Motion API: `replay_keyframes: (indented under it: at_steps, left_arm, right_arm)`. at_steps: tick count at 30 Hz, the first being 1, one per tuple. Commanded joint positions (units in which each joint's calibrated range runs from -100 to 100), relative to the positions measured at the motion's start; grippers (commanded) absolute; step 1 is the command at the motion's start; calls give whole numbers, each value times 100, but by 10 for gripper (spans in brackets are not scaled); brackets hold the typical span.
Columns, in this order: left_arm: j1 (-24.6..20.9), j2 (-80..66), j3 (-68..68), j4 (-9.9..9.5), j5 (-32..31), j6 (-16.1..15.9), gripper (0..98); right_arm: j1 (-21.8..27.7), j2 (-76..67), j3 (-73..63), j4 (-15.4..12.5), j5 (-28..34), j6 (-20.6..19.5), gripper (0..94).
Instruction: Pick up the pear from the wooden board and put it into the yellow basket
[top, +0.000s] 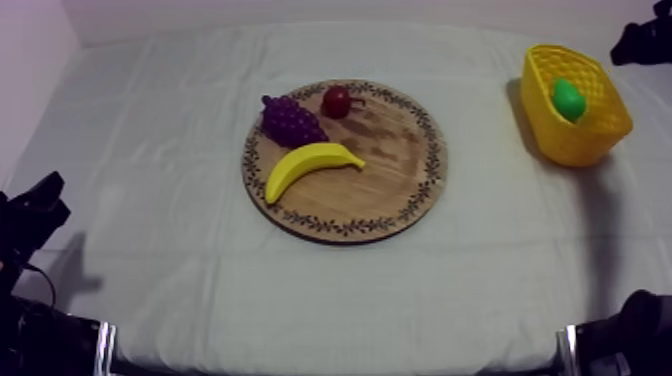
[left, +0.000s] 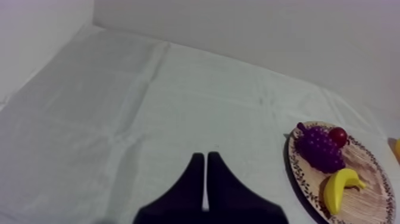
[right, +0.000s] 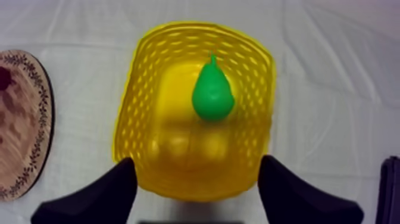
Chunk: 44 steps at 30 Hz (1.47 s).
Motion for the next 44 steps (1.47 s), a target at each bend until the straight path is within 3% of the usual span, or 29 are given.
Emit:
replay_keyframes:
  at_steps: [1,6,12,16,22,33,41,44]
  left_arm:
    - [-1,0,5,1,-1,1,1]
    - [-1,0,5,1,-1,-1,1]
    - [-1,0,5,1,-1,0,1]
    - [-1,0,5,1,-1,1,1]
    - [-1,0,5,1,-1,1,1]
    - [-1,0,5,1,-1,0,1]
    - [-1,0,5,1,-1,0,1]
    - [-1,0,5,1,-1,-1,1]
  right_arm:
    - [-19,-842,153,64,45,-112,516]
    - [-226,-1960,513,353,191,-645,417]
    - [-758,-3450,1445,818,-130,-1218,300]
    - [-1053,-4414,2269,1118,-552,-1487,204]
    - [-1172,-5676,4064,1487,-1782,-1794,40]
    - [-923,-7210,6972,996,-3276,-1568,6]
    - [-846,-7707,7448,1200,-3472,-1909,6]
    - [-655,-7970,7467,1305,-3344,-1710,5]
